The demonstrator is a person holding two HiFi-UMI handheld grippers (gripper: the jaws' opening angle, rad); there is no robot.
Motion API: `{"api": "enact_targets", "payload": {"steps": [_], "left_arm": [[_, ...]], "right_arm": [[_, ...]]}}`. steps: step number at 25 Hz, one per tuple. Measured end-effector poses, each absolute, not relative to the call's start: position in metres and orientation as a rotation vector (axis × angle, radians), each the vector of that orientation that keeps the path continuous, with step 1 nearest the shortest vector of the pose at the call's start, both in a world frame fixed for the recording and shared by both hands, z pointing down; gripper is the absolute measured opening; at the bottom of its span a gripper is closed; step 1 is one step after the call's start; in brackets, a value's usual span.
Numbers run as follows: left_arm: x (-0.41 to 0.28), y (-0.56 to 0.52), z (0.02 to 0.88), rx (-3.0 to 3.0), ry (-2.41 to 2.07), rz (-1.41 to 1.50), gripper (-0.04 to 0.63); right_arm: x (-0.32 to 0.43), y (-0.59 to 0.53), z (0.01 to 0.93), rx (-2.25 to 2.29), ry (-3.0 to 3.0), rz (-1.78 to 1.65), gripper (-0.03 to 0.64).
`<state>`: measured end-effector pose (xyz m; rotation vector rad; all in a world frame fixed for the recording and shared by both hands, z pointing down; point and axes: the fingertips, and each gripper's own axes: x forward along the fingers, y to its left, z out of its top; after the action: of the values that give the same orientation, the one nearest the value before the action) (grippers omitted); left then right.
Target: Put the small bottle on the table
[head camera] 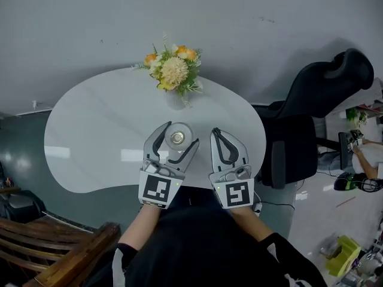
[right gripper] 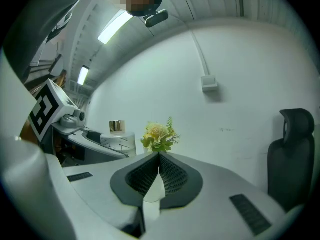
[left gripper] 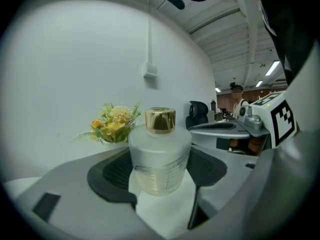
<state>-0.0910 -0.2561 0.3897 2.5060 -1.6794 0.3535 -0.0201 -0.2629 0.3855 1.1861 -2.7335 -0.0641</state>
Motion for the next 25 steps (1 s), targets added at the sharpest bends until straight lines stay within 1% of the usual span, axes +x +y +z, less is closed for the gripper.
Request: {"api": "enact_targets", "payload": {"steps": [12,25], "left_arm": [[-0.06,-0.303,0.428,2.561,-1.509,0.391,0.33],[-0.031,-0.352,0.478,2.638,-1.426,0.459,0.33]], "right_arm": [[0.012,-0.302,0.42,1.35,-2.612,-0.052,0.023],[0.022,-0.339,0.442,1.404,-2.615,-0.084,0.023]]}}
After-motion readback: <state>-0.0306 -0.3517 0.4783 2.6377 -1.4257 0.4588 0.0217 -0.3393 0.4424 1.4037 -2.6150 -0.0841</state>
